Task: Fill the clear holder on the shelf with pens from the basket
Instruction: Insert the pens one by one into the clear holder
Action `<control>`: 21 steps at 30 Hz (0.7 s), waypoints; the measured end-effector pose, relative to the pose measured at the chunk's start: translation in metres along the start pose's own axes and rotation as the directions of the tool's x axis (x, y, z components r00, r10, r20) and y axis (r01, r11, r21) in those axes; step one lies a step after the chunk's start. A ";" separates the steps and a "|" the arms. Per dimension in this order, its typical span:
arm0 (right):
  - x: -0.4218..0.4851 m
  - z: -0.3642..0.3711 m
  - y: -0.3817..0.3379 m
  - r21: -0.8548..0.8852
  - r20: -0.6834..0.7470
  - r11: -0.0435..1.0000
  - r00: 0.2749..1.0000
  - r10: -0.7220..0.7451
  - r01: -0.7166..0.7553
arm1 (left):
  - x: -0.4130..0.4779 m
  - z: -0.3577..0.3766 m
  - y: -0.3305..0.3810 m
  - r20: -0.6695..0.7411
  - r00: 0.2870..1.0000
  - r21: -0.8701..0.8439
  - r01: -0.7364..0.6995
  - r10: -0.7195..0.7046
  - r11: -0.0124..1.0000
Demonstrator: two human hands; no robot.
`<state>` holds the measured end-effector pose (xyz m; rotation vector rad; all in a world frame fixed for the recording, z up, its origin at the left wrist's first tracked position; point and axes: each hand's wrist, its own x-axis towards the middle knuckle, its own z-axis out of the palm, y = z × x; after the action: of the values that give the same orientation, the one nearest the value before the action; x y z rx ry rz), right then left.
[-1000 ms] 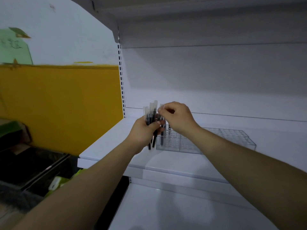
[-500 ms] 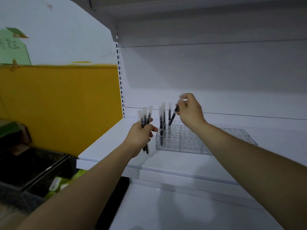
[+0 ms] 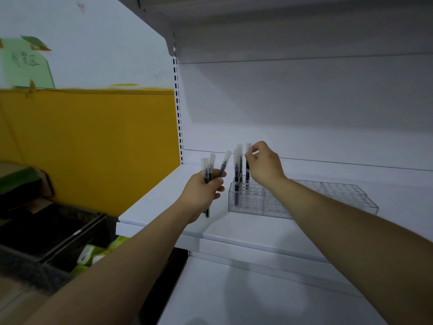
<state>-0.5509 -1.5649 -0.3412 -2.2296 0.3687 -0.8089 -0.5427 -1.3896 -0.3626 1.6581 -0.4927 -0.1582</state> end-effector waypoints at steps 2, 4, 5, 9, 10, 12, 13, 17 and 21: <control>0.001 0.003 0.003 -0.063 0.022 0.998 0.999 0.032 -0.031 | -0.001 -0.001 0.000 -0.014 1.000 -0.025 -0.004 0.004 1.000; -0.001 0.004 0.003 -0.066 -0.002 0.997 0.999 0.034 -0.034 | -0.003 -0.002 0.003 -0.027 1.000 -0.058 -0.014 0.013 0.998; -0.003 0.002 0.001 -0.044 -0.044 0.999 0.999 0.011 -0.013 | -0.005 -0.003 0.004 -0.029 0.999 -0.068 -0.023 0.021 0.997; -0.021 -0.012 -0.021 0.150 -0.165 0.974 0.976 -0.143 0.168 | -0.007 -0.001 0.008 -0.015 0.998 -0.091 -0.064 0.063 0.994; -0.027 -0.015 -0.028 0.166 -0.143 0.964 0.972 -0.185 0.208 | -0.007 0.000 0.009 -0.009 0.997 -0.089 -0.071 0.071 0.993; -0.037 -0.019 -0.037 0.162 -0.064 0.955 0.968 -0.242 0.249 | -0.007 0.004 0.013 0.007 0.997 -0.080 -0.081 0.082 0.994; -0.039 -0.019 -0.039 0.158 -0.030 0.955 0.968 -0.248 0.250 | -0.008 0.006 0.014 0.016 0.996 -0.081 -0.084 0.086 0.993; -0.042 -0.022 -0.043 0.211 -0.003 0.957 0.980 -0.201 0.197 | -0.012 0.012 0.017 0.057 0.993 -0.070 -0.095 0.099 0.993; -0.034 -0.035 -0.044 0.337 -0.131 0.929 0.985 -0.114 0.152 | -0.009 0.009 0.011 0.036 0.998 0.003 -0.058 0.058 0.998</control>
<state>-0.5984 -1.5375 -0.3057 -1.8995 0.1127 -0.9890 -0.5571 -1.3947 -0.3545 1.6450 -0.5681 -0.1440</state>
